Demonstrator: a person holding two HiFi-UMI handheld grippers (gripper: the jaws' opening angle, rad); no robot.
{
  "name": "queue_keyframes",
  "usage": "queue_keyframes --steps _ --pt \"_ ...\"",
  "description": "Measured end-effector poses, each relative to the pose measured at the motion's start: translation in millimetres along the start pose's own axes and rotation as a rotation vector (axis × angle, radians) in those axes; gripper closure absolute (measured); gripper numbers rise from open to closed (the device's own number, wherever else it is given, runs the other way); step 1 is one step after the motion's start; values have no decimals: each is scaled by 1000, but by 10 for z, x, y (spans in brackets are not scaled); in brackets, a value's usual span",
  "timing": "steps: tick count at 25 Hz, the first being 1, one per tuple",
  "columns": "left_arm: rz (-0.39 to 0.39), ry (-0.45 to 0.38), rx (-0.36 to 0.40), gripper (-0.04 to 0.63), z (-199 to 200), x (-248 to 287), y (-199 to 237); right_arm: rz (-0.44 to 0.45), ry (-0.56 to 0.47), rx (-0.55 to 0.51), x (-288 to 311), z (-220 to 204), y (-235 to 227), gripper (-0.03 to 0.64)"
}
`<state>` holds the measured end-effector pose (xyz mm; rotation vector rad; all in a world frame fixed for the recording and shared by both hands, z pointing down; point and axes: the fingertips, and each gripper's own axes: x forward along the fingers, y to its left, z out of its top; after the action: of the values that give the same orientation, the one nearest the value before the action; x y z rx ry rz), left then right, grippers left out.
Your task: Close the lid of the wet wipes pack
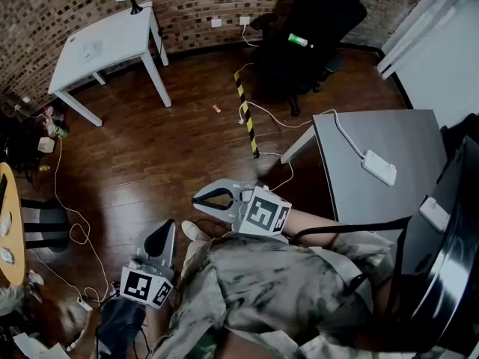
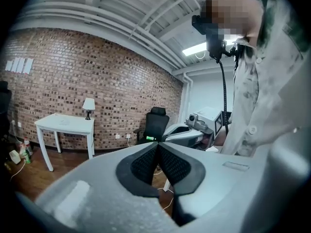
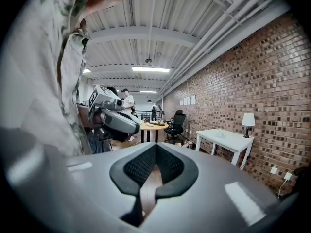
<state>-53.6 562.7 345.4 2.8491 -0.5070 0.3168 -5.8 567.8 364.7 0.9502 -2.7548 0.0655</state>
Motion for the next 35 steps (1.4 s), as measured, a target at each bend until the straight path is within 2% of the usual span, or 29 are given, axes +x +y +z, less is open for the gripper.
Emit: queue_keyframes --steps 7,15,35 --pt "23 -7 8 593 -13 106 -199 5 -16 -17 -309 -84 22 611" --pt "5 -19 20 593 43 242 -406 -23 -32 -23 -585 -110 4 611" --pt "-4 -11 21 594 -34 274 -495 -34 -38 -25 -704 -118 73 611"
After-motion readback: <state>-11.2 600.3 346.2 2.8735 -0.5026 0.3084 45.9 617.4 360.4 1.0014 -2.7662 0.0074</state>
